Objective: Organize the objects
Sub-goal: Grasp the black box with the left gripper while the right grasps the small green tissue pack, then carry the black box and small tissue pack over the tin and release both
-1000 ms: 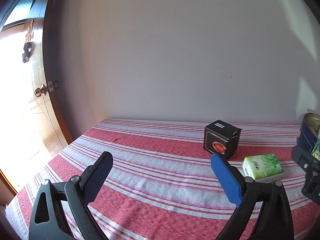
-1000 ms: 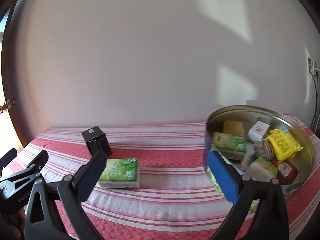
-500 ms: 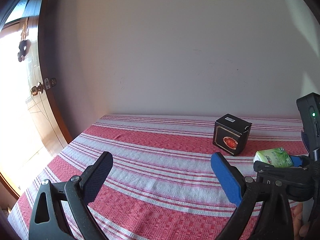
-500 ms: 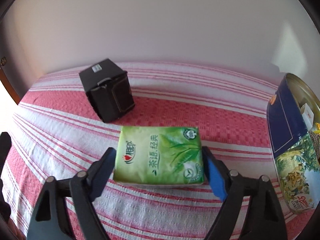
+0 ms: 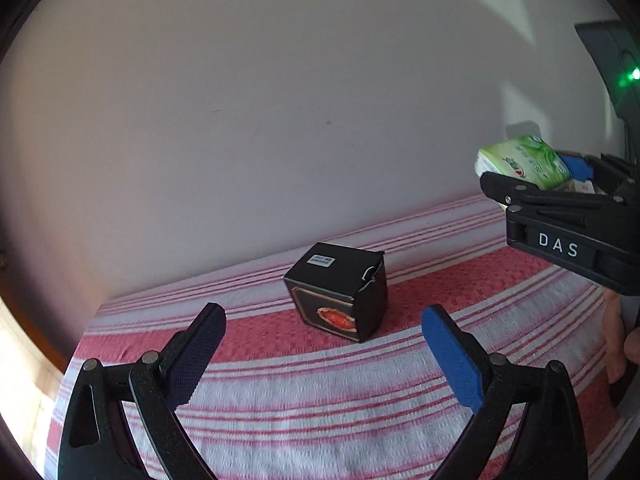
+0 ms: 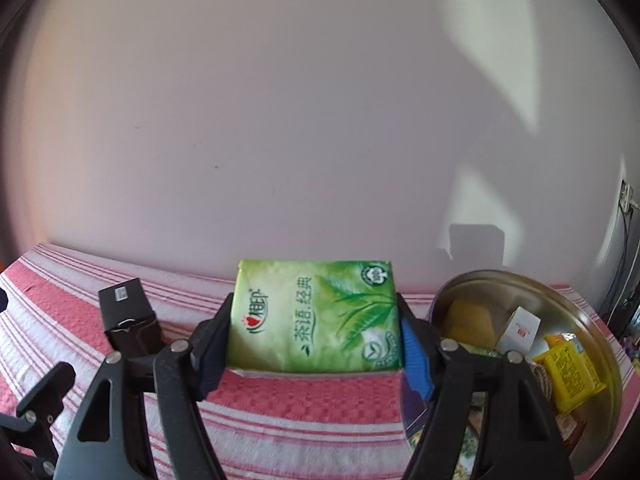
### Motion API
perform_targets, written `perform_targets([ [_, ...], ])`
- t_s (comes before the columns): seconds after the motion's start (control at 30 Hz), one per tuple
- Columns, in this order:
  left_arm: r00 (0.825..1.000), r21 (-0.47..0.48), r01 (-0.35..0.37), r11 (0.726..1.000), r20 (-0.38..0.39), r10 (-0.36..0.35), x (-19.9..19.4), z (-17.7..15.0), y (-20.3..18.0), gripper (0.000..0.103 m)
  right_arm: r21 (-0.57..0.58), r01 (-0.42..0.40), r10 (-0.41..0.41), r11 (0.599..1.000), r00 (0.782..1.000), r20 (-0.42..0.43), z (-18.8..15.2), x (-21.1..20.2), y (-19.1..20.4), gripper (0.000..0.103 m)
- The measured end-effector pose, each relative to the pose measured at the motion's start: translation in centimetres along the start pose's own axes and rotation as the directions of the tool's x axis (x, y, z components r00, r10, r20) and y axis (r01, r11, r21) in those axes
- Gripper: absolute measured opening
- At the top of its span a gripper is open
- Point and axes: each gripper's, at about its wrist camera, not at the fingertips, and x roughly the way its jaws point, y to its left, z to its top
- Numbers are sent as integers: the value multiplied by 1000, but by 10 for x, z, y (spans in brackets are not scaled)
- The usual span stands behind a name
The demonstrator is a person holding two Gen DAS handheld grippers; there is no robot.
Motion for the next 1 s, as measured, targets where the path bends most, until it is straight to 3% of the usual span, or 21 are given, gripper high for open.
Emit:
perform_targets([
  [0.13, 998, 100, 57, 993, -20, -56, 30, 11, -1, 100, -29, -30, 30, 999, 999, -20, -2, 8, 3, 73],
  [0.23, 992, 153, 88, 984, -101, -73, 60, 15, 1, 100, -22, -55, 54, 998, 998, -30, -1, 16, 6, 73],
  [0.37, 979, 132, 150, 980, -160, -128, 87, 24, 8, 100, 5, -61, 61, 998, 997, -42, 1, 21, 6, 73],
  [0.47, 956, 85, 198, 976, -235, -174, 105, 24, 12, 100, 19, -58, 59, 998, 997, -51, 0, 22, 8, 73],
  [0.5, 951, 82, 185, 979, -265, -158, 111, 23, 12, 96, 22, -58, 59, 998, 997, -52, 0, 22, 8, 73],
  [0.57, 949, 54, 190, 980, -266, -169, 111, 24, 15, 77, 22, -60, 61, 998, 996, -57, 1, 23, 9, 73],
  [0.6, 951, 38, 176, 984, -264, -160, 110, 25, 18, 64, 21, -60, 61, 998, 996, -61, 0, 23, 10, 73],
  [0.67, 955, -14, 95, 995, -281, -95, 110, 23, 24, 64, 23, -57, 58, 998, 996, -64, 0, 22, 10, 73],
  [0.73, 954, -108, 61, 992, -285, -89, 103, 21, 32, 64, 26, -54, 56, 998, 996, -64, 0, 21, 11, 73],
  [0.87, 979, -249, -72, 966, -202, 21, 64, 19, 32, 64, 23, -53, 54, 998, 997, -53, 5, 22, 2, 73],
  [1.0, 962, -251, -195, 948, -235, 136, 33, 10, 5, 64, 28, -62, 63, 998, 997, -37, 4, 18, 2, 73],
])
